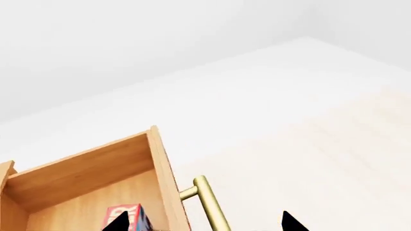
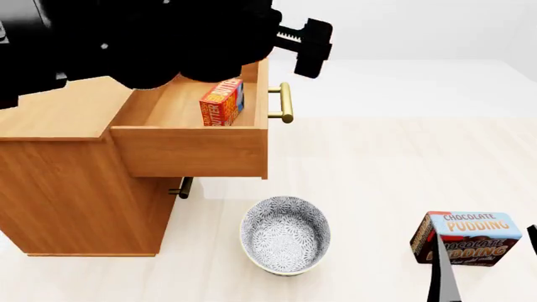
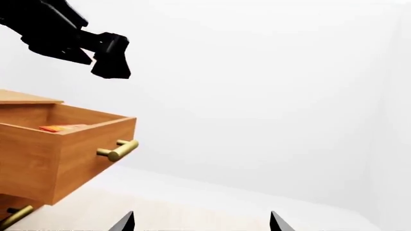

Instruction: Put the butter at the back in the top drawer of the cabinet and close it.

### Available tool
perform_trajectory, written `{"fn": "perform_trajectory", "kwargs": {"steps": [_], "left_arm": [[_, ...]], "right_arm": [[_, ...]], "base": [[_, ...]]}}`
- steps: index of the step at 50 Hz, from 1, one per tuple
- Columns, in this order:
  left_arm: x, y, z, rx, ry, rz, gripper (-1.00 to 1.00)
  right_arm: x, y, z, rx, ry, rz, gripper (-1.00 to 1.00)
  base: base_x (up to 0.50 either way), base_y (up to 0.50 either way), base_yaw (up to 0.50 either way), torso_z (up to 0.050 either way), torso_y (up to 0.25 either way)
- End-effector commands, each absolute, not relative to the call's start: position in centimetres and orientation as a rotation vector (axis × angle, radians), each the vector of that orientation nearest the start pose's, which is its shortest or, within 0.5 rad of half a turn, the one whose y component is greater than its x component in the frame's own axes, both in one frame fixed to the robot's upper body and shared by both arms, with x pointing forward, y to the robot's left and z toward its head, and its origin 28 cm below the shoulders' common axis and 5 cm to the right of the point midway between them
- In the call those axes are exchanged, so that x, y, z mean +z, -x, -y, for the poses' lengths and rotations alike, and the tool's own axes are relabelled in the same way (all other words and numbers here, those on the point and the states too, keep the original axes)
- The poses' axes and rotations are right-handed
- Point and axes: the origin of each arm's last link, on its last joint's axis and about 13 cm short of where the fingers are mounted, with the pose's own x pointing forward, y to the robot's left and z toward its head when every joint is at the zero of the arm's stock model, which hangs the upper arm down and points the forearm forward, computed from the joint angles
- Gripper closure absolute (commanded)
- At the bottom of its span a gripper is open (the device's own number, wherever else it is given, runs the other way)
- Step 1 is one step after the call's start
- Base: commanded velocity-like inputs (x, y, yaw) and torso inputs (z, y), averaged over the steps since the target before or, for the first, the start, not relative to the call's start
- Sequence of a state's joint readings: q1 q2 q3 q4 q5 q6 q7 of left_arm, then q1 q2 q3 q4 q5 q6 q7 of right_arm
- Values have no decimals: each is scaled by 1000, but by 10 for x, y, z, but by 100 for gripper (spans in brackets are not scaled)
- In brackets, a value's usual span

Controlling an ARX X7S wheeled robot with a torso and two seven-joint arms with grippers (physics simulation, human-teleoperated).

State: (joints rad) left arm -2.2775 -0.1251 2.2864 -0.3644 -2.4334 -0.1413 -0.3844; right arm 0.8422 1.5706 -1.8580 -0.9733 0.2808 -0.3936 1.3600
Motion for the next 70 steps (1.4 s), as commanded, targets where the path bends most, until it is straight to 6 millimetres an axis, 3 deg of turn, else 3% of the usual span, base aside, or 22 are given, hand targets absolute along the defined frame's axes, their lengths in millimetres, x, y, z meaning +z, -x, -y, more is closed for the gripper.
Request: {"fn": "perform_trajectory", "kwargs": {"steps": [1,14,28,34,40,51,70], "left_arm": [[339,-308,-65,-358,-212,-237,-100],[317,-302,-33,-402,-176,-249,-100],[296,-308,-19,-328,-43,-316,-100],[283,-321,-21,-91,28,-339,-100],[272,-326,-22,40,50,-372,-100],[240,-331,-30,109,-51,-526,-100],[210,-334,-41,156,-162,-629,-100]], "right_arm": [[168,-62,155,9,188,284,-100],[167,-64,157,19,183,277,-100],[168,-63,156,10,173,267,-100],[168,-63,156,7,169,266,-100],[168,-62,156,6,167,266,-100],[166,-59,156,6,162,269,-100],[164,-55,156,4,160,275,-100]], "base": [[0,0,0,0,0],[0,0,0,0,0],[0,0,0,0,0],[0,0,0,0,0],[0,0,0,0,0],[1,0,0,0,0],[8,0,-1,0,0]]}}
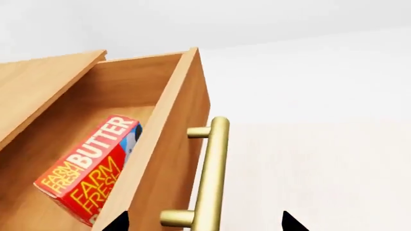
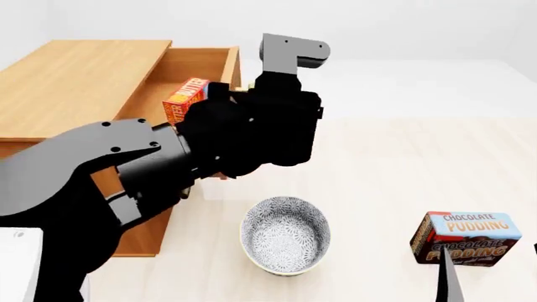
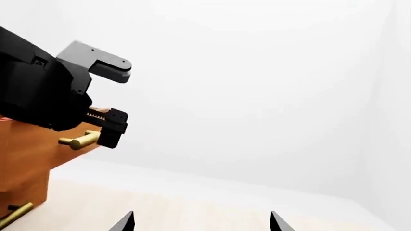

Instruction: Put the butter at the back in the top drawer of the cabinet and close it.

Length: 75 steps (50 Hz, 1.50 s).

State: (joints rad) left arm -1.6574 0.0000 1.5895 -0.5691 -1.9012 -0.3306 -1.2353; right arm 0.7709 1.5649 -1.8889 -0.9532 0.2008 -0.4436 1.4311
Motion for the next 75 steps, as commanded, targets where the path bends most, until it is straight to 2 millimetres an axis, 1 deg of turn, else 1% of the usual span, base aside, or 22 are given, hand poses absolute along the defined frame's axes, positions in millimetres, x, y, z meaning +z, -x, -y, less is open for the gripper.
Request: {"fn": "perform_trajectory", "kwargs": {"steps": [1,6,10,20,29,36,45,55,60,65,75], "left_arm": [[209,-335,-42,160,-165,-632,-100],[201,-339,-46,192,-181,-644,-100],[195,-344,-52,255,-201,-644,-100],[187,-359,-69,351,-217,-657,-100],[180,-365,-78,398,-230,-665,-100],[184,-375,-89,469,-226,-651,-100],[203,-392,-106,611,-210,-569,-100],[211,-398,-109,685,-214,-497,-100],[212,-400,-114,717,-214,-485,-100],[209,-404,-122,787,-230,-489,-100],[205,-409,-138,855,-231,-508,-100]], "right_arm": [[164,-55,156,4,159,275,-100],[164,-55,156,6,160,274,-100],[165,-56,155,6,160,273,-100],[167,-57,154,13,161,274,-100],[167,-57,154,16,161,275,-100],[168,-58,154,19,160,273,-100],[171,-61,153,23,161,274,-100],[172,-62,153,27,162,275,-100],[172,-63,153,29,162,275,-100],[173,-65,153,32,161,275,-100],[174,-65,152,42,160,277,-100]], "base": [[0,0,0,0,0],[10,0,-2,0,0],[6,0,-2,0,0],[1,0,-1,0,0],[0,0,0,0,0],[0,0,0,0,0],[0,0,0,0,0],[0,0,0,0,0],[0,0,0,0,0],[0,0,0,0,0],[0,0,0,0,0]]}}
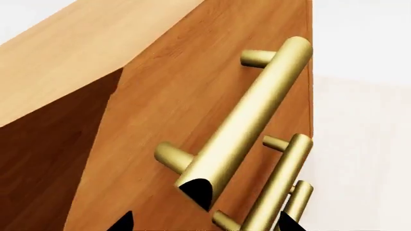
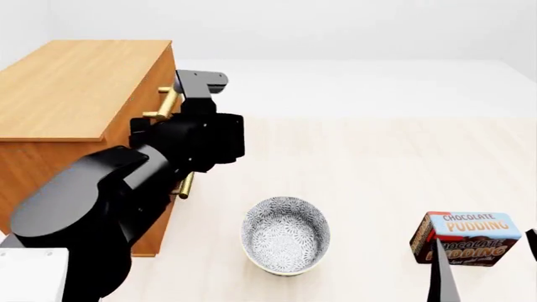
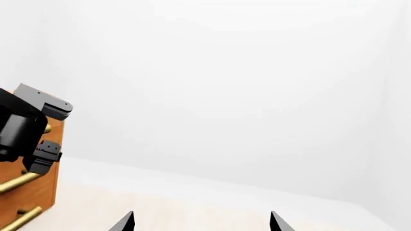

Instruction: Put the butter at the back in the top drawer of the cabinet and close it.

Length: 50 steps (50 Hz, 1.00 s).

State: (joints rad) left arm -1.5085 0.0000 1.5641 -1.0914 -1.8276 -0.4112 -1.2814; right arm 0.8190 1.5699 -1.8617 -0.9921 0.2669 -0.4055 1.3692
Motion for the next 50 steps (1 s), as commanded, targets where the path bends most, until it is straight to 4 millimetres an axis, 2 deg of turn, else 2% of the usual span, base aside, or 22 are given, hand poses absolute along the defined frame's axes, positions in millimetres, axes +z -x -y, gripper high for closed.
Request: {"fn": "perform_trajectory", "kwargs": {"steps": [1,14,18,26,41,45,50], "left_arm": [[205,-409,-139,862,-232,-508,-100],[207,-413,-146,928,-249,-468,-100],[209,-411,-140,890,-253,-466,-100],[216,-399,-114,742,-267,-441,-100],[215,-337,-106,538,-257,-410,-100],[221,-317,-105,466,-245,-383,-100],[231,-283,-111,391,-235,-323,-100]], "right_arm": [[174,-65,152,43,160,277,-100],[175,-66,152,51,160,280,-100],[176,-66,152,52,160,281,-100],[176,-65,151,52,159,283,-100],[177,-65,150,61,160,285,-100],[177,-63,150,62,160,286,-100],[176,-60,150,66,159,286,-100]], "base": [[13,4,5,0,0],[3,5,6,0,0],[3,5,6,0,0],[1,3,3,0,0],[0,0,0,0,0],[0,0,0,0,0],[0,0,0,0,0]]}}
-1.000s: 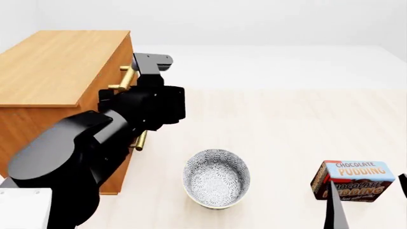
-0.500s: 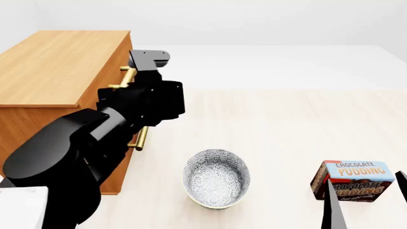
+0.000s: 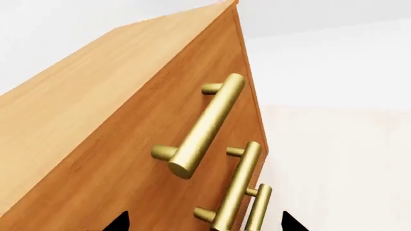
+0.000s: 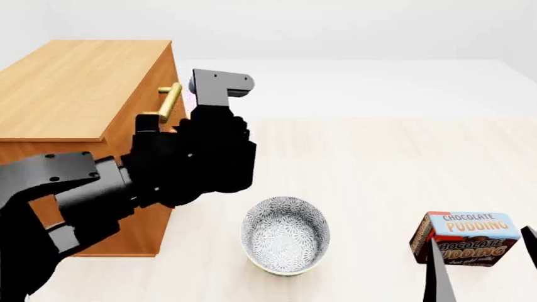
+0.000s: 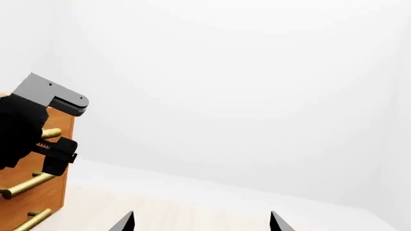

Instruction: Put the butter at the back in the top drawer of the cabinet and close it.

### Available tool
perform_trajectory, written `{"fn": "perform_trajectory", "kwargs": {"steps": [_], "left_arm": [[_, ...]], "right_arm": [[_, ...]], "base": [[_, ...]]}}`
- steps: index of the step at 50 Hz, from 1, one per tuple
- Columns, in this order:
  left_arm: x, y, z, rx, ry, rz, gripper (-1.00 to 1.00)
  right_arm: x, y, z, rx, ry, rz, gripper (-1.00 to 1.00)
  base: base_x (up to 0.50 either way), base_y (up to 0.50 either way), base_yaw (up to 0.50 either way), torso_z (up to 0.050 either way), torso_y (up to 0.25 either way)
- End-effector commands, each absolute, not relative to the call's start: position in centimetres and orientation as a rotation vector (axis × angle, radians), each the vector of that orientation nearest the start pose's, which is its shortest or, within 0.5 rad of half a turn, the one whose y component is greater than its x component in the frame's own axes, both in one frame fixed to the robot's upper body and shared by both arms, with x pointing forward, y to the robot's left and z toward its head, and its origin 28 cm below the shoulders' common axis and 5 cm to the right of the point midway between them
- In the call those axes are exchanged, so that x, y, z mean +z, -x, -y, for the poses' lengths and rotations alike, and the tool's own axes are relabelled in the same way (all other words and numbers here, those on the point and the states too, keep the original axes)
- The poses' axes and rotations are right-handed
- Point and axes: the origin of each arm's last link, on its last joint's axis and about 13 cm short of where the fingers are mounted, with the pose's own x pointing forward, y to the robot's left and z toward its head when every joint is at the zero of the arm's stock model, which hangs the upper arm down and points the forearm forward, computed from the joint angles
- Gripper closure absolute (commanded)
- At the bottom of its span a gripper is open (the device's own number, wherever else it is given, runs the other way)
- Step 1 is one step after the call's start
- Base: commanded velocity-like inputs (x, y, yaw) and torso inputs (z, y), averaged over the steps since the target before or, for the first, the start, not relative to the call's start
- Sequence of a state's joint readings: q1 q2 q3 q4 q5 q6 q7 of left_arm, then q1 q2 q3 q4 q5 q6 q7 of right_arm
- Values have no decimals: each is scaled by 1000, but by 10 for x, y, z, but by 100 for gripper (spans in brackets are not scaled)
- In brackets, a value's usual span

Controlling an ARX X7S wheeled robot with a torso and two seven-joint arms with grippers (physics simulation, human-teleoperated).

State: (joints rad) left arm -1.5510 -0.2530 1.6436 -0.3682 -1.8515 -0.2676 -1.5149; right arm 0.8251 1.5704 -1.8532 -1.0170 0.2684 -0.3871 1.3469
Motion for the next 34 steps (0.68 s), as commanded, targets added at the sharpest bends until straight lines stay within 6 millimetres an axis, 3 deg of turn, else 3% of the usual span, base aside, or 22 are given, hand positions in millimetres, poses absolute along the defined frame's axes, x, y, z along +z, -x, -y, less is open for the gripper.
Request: {"fn": "perform_trajectory", "kwargs": {"steps": [1,12,18,22,26,34], "left_arm": [[233,-276,-113,376,-230,-314,-100],[251,-212,-150,236,-137,-127,-100],[262,-185,-183,156,-75,-19,-100],[256,-160,-203,132,-39,37,-100],[251,-139,-209,101,-7,84,-100],[246,-124,-227,65,1,188,-100]], "right_arm": [[175,-60,150,67,159,286,-100],[175,-54,148,76,165,290,-100],[176,-55,147,89,171,292,-100],[176,-56,147,93,173,290,-100],[176,-55,147,96,172,291,-100],[177,-56,147,100,172,294,-100]], "base": [[0,0,0,0,0],[0,0,0,0,0],[0,0,0,0,0],[0,0,0,0,0],[0,0,0,0,0],[0,0,0,0,0]]}}
